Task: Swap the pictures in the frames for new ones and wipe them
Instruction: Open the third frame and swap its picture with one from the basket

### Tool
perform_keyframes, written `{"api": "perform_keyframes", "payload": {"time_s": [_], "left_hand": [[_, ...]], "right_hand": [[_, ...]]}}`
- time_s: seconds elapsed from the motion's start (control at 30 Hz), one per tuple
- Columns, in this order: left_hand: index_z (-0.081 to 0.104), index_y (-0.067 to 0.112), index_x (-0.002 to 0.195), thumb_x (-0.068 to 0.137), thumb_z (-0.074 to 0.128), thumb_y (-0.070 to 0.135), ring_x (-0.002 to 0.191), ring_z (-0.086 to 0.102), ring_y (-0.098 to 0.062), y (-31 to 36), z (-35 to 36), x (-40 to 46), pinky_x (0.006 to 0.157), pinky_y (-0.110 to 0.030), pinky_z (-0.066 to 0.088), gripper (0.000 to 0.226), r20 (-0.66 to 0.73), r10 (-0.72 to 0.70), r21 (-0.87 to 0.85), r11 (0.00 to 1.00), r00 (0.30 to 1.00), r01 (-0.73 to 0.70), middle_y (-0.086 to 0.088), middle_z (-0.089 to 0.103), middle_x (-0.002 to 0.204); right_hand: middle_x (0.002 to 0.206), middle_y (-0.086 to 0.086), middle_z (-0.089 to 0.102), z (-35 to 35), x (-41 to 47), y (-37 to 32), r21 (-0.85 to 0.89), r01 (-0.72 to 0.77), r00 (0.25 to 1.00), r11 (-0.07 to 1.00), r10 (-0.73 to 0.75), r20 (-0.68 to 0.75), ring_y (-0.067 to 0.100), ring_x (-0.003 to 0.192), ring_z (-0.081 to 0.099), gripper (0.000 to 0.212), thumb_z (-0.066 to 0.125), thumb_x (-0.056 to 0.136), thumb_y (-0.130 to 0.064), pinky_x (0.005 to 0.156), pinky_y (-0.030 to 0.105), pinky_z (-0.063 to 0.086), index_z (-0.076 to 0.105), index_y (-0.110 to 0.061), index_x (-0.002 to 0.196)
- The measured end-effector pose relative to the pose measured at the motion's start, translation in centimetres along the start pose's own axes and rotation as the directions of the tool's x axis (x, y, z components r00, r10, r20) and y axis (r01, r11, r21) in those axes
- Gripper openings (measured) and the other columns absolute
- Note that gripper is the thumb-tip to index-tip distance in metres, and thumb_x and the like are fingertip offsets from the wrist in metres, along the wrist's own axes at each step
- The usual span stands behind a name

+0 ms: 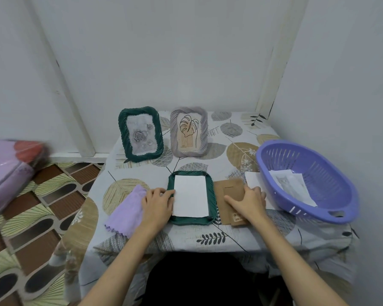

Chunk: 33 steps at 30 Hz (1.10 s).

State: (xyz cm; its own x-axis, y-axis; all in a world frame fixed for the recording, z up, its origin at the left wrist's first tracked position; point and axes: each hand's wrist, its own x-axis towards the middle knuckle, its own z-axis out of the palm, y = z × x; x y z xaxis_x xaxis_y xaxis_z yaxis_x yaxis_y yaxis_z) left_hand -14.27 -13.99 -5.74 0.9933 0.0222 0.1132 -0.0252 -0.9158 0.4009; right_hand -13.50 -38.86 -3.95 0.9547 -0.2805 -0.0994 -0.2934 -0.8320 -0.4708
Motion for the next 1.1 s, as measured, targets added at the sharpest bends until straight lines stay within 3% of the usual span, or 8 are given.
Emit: {"api": "perform_keyframes", "payload": {"time_s": [0.27, 0.37, 0.47, 0.6, 0.93, 1.1], "left_hand": [[0.046, 0.022, 0.133, 0.094, 0.038, 0.018, 0.123, 0.033, -0.023, 0.0, -0.6, -0.2, 0.1, -0.036, 0.027, 0.04, 0.005, -0.055, 0.059, 0.997, 0.998, 0.054, -0.001, 0.05, 0.128], [0.049, 0.022, 0.13, 0.093, 0.04, 0.02, 0.122, 0.033, -0.023, -0.1, -0.9, -0.1, 0.099, -0.037, 0.026, 0.038, 0.016, -0.091, 0.027, 0.996, 0.996, 0.09, -0.002, 0.05, 0.127], [0.055, 0.021, 0.124, 0.093, 0.046, 0.04, 0.12, 0.035, -0.024, 0.3, -1.0, 0.2, 0.098, -0.037, 0.027, 0.038, 0.001, -0.132, 0.01, 0.991, 0.991, 0.132, -0.003, 0.047, 0.126], [0.058, 0.021, 0.121, 0.08, 0.058, 0.057, 0.119, 0.033, -0.025, 1.1, -1.0, 0.5, 0.097, -0.036, 0.026, 0.055, 0.012, -0.174, 0.009, 0.985, 0.985, 0.174, -0.003, 0.043, 0.126], [0.054, 0.025, 0.122, 0.075, 0.068, 0.043, 0.117, 0.033, -0.024, 1.4, -0.4, 0.2, 0.095, -0.035, 0.027, 0.053, -0.066, -0.135, -0.093, 0.987, 0.989, 0.128, 0.0, 0.048, 0.123], [0.039, 0.032, 0.135, 0.077, 0.07, 0.029, 0.106, 0.041, -0.023, 1.6, -0.5, 0.3, 0.091, -0.037, 0.032, 0.066, -0.017, -0.087, -0.282, 0.956, 0.996, 0.079, 0.003, 0.06, 0.108]], "right_hand": [[0.121, 0.017, 0.038, 1.1, -0.7, -0.7, -0.024, 0.024, 0.999, 0.999, -0.025, -0.025, 0.036, 0.114, 0.036, 0.064, 0.056, 0.08, -0.056, 0.102, 0.043, 0.034, 0.05, -0.008, 0.122], [0.12, 0.014, 0.041, 1.0, -0.8, -1.5, -0.079, 0.071, 0.991, 0.994, -0.079, -0.104, 0.031, 0.112, 0.038, 0.063, 0.054, 0.081, -0.056, 0.096, 0.041, 0.038, 0.048, -0.013, 0.127], [0.113, 0.007, 0.047, 1.1, -1.2, -3.1, 0.034, 0.223, 0.962, 0.974, -0.215, -0.169, 0.025, 0.11, 0.039, 0.05, 0.057, 0.083, -0.05, 0.093, 0.036, 0.039, 0.059, -0.017, 0.12], [0.113, 0.001, 0.049, 2.1, -2.2, -5.3, -0.013, 0.352, 0.934, 0.936, -0.353, -0.06, 0.02, 0.111, 0.037, 0.05, 0.057, 0.081, -0.057, 0.092, 0.031, 0.035, 0.061, -0.024, 0.117], [0.113, 0.001, 0.044, 3.5, -2.7, -5.8, -0.157, 0.352, 0.933, 0.923, -0.359, -0.015, 0.021, 0.108, 0.036, 0.063, 0.056, 0.076, -0.064, 0.091, 0.033, 0.032, 0.057, -0.023, 0.123], [0.114, 0.001, 0.045, 3.6, -2.6, -5.7, -0.165, 0.356, 0.932, 0.92, -0.362, -0.01, 0.021, 0.107, 0.036, 0.064, 0.056, 0.075, -0.065, 0.09, 0.033, 0.033, 0.056, -0.025, 0.124]]}}
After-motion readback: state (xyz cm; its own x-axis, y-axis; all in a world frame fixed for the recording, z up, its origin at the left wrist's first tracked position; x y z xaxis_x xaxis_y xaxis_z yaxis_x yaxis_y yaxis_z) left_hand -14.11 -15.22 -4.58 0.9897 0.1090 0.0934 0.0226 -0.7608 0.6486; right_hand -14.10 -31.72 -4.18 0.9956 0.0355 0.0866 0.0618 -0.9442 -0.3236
